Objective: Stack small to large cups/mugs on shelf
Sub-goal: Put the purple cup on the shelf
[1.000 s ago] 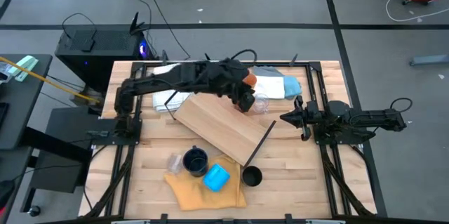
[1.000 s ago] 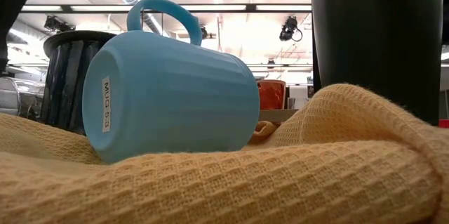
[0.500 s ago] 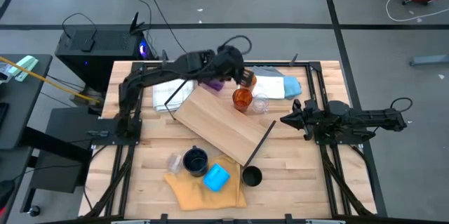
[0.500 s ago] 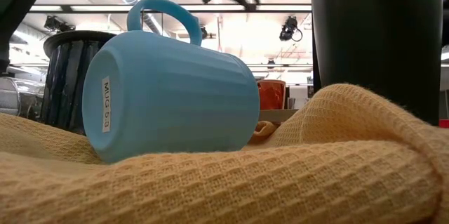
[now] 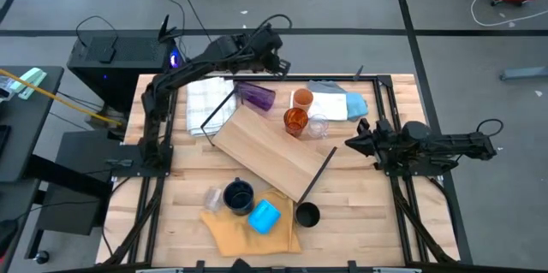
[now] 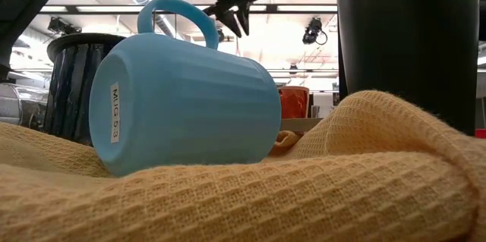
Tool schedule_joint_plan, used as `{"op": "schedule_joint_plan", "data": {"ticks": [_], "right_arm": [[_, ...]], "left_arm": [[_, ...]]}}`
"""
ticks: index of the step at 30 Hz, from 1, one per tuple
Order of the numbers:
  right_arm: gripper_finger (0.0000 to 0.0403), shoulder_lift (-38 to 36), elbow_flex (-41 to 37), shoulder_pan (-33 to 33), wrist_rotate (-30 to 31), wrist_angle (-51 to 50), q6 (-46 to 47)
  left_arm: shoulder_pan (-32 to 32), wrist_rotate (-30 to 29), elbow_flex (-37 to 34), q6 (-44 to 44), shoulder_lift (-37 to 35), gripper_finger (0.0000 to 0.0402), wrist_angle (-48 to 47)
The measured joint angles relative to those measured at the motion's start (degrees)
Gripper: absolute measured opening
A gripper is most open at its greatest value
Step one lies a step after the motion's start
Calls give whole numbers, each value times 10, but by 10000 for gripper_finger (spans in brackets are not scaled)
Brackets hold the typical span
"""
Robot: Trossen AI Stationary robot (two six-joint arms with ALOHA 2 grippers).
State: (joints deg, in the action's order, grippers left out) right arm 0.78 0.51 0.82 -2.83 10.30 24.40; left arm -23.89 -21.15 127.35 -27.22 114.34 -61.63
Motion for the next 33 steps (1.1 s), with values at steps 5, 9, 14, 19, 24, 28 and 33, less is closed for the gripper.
{"op": "schedule_joint_plan", "data": {"ticks": [5, 9, 14, 19, 24, 28, 33], "right_arm": [[27, 0, 0, 0, 0, 68, 35], [27, 7, 22, 1, -3, 68, 61], [26, 73, 103, 1, -5, 84, 34], [15, 218, 240, 1, -37, 95, -13], [10, 407, 425, 1, -141, -8, -81], [12, 528, 608, -4, -139, -288, -166], [11, 634, 784, -17, -69, -525, -241]], "left_arm": [[-26, 96, 0, 54, 3, 118, 1], [-34, 105, 0, 59, 16, 117, -12], [-33, 105, -3, 83, 39, 117, -14], [-32, 105, -3, 90, 69, 112, -17], [-32, 105, -4, 107, 88, 111, -38], [-33, 104, -3, 107, 90, 112, -95], [-33, 94, -4, 107, 90, 109, -134]]}}
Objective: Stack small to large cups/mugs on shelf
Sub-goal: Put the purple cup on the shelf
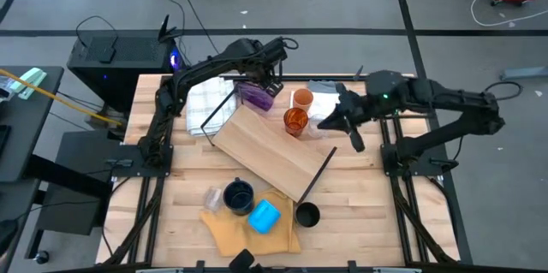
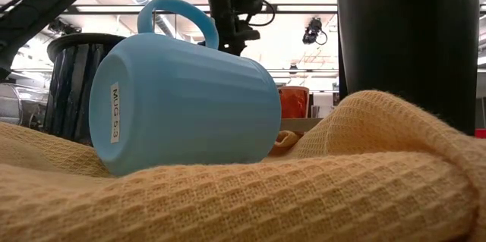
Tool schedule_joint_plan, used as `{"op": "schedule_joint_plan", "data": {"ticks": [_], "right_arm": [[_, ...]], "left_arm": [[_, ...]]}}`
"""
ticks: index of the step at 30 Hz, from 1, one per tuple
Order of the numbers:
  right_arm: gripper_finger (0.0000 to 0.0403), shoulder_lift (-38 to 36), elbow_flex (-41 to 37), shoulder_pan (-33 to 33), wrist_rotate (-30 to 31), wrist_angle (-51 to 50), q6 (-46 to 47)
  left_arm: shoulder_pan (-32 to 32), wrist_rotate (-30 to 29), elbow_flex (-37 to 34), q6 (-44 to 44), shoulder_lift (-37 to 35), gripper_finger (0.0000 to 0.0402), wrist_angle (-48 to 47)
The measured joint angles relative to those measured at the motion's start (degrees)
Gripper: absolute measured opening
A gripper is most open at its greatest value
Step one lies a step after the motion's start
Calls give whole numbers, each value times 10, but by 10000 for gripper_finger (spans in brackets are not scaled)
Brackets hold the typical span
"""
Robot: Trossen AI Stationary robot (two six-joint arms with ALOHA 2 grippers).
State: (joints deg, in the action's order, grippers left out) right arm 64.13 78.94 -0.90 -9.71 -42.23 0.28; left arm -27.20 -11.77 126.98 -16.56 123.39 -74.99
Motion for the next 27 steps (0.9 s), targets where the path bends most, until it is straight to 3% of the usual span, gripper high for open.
{"op": "schedule_joint_plan", "data": {"ticks": [8, 18, 27], "right_arm": [[9, 28, 125, -21, 18, -153, -21], [9, -56, 127, -21, 84, -157, 57], [14, -67, 127, -21, 99, -157, 80]], "left_arm": [[4, 0, 0, 8, 0, 107, 4], [7, -2, 0, -17, 15, 123, 58], [11, 9, 0, -1, 68, 174, 43]]}}
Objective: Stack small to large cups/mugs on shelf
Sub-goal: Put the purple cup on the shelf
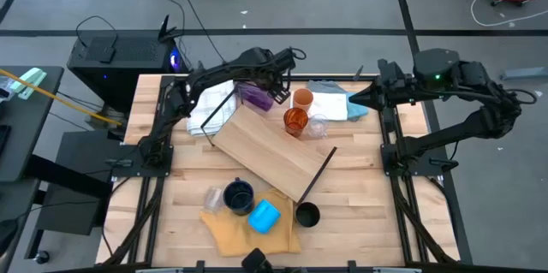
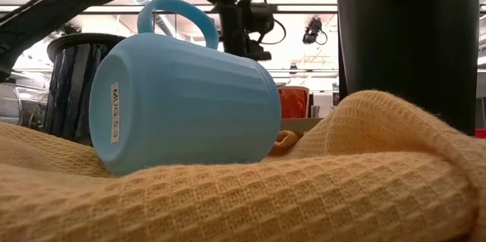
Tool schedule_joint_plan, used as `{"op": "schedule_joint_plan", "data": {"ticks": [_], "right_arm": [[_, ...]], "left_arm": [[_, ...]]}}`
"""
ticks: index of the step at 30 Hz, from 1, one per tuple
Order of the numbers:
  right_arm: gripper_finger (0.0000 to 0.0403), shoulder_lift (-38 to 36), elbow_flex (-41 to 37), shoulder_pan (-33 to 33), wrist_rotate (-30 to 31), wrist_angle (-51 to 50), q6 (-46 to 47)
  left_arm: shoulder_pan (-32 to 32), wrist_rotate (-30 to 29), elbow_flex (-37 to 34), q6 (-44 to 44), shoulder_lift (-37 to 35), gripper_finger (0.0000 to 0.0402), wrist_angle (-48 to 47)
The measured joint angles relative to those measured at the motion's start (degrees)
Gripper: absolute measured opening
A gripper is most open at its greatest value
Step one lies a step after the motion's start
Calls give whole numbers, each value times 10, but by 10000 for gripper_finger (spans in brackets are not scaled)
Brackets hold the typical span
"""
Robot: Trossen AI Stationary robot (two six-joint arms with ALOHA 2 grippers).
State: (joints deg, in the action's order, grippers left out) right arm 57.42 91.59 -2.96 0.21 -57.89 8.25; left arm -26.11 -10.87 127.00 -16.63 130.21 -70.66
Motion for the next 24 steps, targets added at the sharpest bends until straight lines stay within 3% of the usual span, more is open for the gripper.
{"op": "schedule_joint_plan", "data": {"ticks": [12, 24], "right_arm": [[16, 12, -1, 0, -1, 0, 2], [15, 15, -1, 0, -5, 0, 1]], "left_arm": [[3, -1, 0, 24, 12, 279, 2], [29, -33, 0, 45, 45, 288, -24]]}}
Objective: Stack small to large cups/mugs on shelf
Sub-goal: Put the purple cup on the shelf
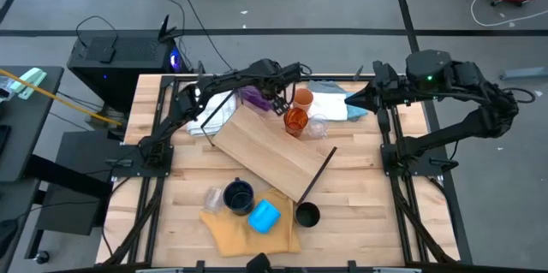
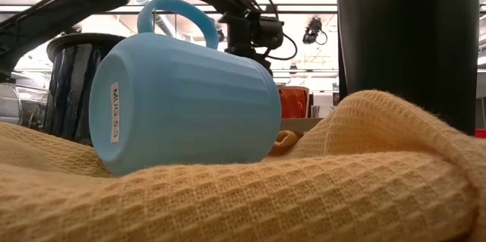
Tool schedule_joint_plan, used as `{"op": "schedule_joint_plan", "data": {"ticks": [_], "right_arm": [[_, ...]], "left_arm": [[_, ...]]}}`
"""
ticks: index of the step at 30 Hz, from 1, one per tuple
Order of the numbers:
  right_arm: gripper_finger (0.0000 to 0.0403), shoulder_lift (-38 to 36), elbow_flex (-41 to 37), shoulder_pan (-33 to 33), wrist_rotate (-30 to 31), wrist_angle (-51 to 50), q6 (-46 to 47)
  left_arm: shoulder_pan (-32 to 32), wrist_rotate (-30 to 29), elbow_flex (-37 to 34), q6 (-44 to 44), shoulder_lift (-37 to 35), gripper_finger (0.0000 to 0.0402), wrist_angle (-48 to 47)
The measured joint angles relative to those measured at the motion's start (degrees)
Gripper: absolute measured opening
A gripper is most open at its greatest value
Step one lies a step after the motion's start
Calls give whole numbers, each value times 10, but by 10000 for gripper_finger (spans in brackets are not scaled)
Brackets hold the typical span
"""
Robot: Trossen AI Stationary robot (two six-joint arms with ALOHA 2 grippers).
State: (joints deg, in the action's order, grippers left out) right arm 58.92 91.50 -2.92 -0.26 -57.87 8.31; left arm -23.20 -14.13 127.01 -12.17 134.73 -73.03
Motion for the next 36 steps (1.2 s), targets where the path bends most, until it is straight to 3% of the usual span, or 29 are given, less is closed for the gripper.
{"op": "schedule_joint_plan", "data": {"ticks": [9, 36], "right_arm": [[15, 0, 0, 1, -2, -3, 10], [15, 14, 0, 1, -2, -3, 7]], "left_arm": [[10, -53, 0, 13, 13, 288, -15], [1, -99, 0, 51, 17, 288, -24]]}}
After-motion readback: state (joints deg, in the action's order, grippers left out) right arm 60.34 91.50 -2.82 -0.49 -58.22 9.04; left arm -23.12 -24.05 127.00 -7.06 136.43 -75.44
